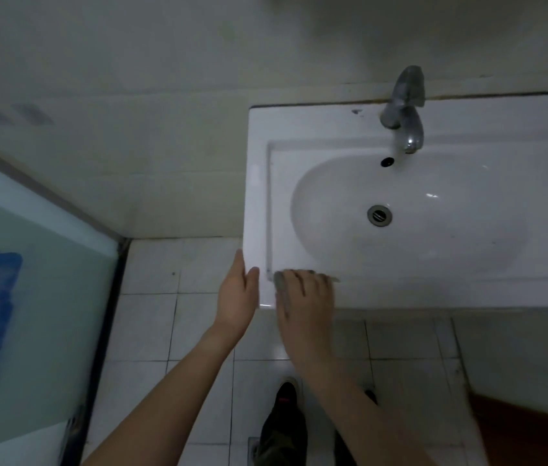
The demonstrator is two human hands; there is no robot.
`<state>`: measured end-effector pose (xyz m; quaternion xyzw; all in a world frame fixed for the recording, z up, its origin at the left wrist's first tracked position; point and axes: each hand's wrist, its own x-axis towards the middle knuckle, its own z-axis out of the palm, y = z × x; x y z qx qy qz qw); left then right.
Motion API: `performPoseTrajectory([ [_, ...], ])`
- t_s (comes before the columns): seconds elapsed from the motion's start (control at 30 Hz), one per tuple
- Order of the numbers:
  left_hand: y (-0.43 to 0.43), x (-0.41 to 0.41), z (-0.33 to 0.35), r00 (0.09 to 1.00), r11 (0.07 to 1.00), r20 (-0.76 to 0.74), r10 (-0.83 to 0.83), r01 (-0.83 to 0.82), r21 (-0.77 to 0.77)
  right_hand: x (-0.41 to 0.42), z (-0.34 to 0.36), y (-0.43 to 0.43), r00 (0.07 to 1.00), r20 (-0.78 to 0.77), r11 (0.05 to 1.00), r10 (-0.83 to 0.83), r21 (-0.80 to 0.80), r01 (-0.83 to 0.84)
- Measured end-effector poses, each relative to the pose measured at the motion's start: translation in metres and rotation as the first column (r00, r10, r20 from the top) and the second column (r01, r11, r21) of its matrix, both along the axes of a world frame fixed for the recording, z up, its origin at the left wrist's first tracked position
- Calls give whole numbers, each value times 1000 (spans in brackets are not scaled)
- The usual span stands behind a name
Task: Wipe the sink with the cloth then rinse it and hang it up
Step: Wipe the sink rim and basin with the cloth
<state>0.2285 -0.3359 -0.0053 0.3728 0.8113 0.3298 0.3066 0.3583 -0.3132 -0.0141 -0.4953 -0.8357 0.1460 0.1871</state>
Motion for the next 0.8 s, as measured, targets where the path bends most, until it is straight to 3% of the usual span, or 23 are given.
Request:
performPoseTrajectory([
  [0.13,1,-4,6,983,996,175,49,-60,61,-33,0,5,999,-23,998,45,-50,-46],
  [0.27,-5,-10,12,933,993,352,70,-99,64,3,-6,0,968,-95,971,233,67,-228],
  [0.47,-10,-12,5,848,989,523,83,-134,61,10,-5,1,954,-97,959,283,18,-283],
  [0.67,-11,-17,-9,763,971,624,168,-236,28,-60,-2,87,871,-89,874,484,94,-476],
  [0.8,-8,-9,2,777,964,603,182,-262,47,-108,-1,185,881,-42,882,472,42,-470],
])
